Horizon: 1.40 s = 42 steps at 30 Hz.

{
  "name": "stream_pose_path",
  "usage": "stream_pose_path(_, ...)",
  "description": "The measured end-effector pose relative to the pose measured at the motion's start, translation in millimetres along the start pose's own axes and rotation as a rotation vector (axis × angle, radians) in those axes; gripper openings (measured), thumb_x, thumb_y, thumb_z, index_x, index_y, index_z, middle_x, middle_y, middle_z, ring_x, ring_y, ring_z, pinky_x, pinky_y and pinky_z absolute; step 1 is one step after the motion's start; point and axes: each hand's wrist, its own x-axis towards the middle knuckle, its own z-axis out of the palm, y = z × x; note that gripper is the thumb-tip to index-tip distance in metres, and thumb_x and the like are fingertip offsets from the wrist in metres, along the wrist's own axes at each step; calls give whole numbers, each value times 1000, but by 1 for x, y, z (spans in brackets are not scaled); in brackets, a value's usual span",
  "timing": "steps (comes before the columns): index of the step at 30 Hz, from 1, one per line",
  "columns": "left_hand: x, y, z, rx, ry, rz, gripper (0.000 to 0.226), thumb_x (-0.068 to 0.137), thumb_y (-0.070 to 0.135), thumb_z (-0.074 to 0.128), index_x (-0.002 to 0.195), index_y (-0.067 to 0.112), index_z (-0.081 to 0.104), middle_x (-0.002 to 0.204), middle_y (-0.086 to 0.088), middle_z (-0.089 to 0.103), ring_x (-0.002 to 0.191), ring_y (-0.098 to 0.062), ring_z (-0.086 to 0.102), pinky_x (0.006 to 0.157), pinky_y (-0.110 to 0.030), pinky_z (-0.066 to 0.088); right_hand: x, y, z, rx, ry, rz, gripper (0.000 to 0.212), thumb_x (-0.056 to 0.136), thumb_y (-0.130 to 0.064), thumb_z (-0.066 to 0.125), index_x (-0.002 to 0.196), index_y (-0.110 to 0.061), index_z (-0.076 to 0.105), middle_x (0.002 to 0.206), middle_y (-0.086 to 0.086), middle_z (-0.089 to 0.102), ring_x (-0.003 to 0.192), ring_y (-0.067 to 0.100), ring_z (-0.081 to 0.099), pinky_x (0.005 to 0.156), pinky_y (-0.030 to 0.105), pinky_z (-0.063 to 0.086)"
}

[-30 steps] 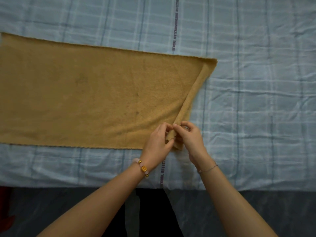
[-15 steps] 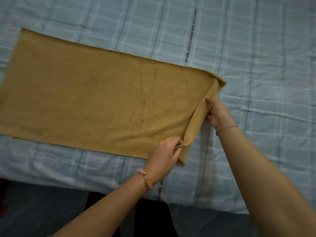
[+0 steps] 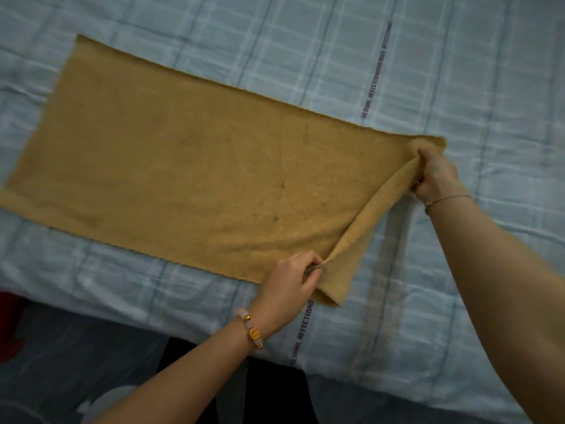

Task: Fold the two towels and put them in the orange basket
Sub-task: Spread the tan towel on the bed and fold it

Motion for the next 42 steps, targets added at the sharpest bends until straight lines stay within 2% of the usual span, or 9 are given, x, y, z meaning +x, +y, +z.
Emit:
stream_pose_path(5, -10, -13, -15, -92, 83, -27, 6, 89, 15, 57, 86, 15, 63, 74, 9, 59, 68, -3, 53, 64, -22, 40, -13, -16, 18, -21, 5, -89, 47, 82, -27, 70, 122, -9, 55, 92, 4, 62, 79, 16, 62, 70, 34, 55)
stream_pose_path(10, -22, -28, -44, -190, 172, -96, 14, 91, 14, 55, 80, 22, 58, 62, 16, 51, 59, 5, 48, 56, -14, 34, -36, -26, 60, -24, -73, -148, 8, 87, -19, 65, 87, -15, 58, 83, 4, 63, 72, 16, 65, 53, 29, 56)
stream_pose_path(13, -25, -44, -68, -228, 228, -169, 13, 92, 16, 54, 81, 24, 56, 63, 18, 51, 59, 6, 48, 56, -11, 35, -56, -27, 97, -129, -142, -178, 10, 90, -20, 60, 94, -11, 58, 82, 3, 61, 71, 16, 64, 56, 29, 57)
stream_pose_path(21, -28, -105, -161, -251, 372, -289, 10, 92, 15, 53, 87, 14, 62, 61, 14, 49, 58, 0, 46, 54, -12, 34, -112, -22, 219, -320, -235, -281, 11, 94, -22, 52, 95, -11, 56, 81, 2, 58, 69, 14, 61, 53, 25, 56)
stream_pose_path(26, -37, -156, -234, -256, 383, -342, 13, 93, 15, 51, 92, 10, 63, 69, 5, 55, 66, -12, 50, 59, -24, 35, -145, -10, 314, -386, -236, -289, 17, 94, -19, 52, 78, -17, 55, 78, 2, 59, 69, 14, 61, 59, 27, 58)
stream_pose_path(33, -51, -218, -307, -307, 396, -432, 13, 92, 13, 52, 91, 9, 64, 74, 3, 59, 71, -14, 53, 67, -29, 41, -187, 23, 429, -518, -237, -318, 22, 97, -18, 45, 109, -6, 58, 73, 1, 53, 65, 14, 56, 61, 28, 53)
stream_pose_path(36, -59, -235, -325, -302, 391, -443, 12, 93, 14, 52, 91, 13, 63, 72, 8, 58, 67, -8, 54, 62, -24, 42, -201, 28, 462, -574, -226, -326, 27, 97, -19, 44, 116, -6, 58, 78, 0, 54, 82, 18, 59, 73, 32, 55)
stream_pose_path(39, -69, -250, -342, -326, 410, -483, 18, 94, 14, 50, 80, 24, 57, 74, 7, 60, 72, -12, 58, 63, -22, 43, -214, 30, 491, -567, -244, -331, 17, 97, -18, 45, 106, -9, 57, 80, 0, 54, 80, 17, 59, 67, 28, 56)
stream_pose_path(42, -75, -263, -360, -409, 438, -503, 28, 94, 15, 49, 74, 34, 51, 75, 7, 61, 77, -17, 62, 72, -36, 51, -222, 31, 518, -600, -257, -353, 16, 95, -16, 48, 85, -7, 56, 75, 2, 54, 73, 17, 59, 64, 29, 56)
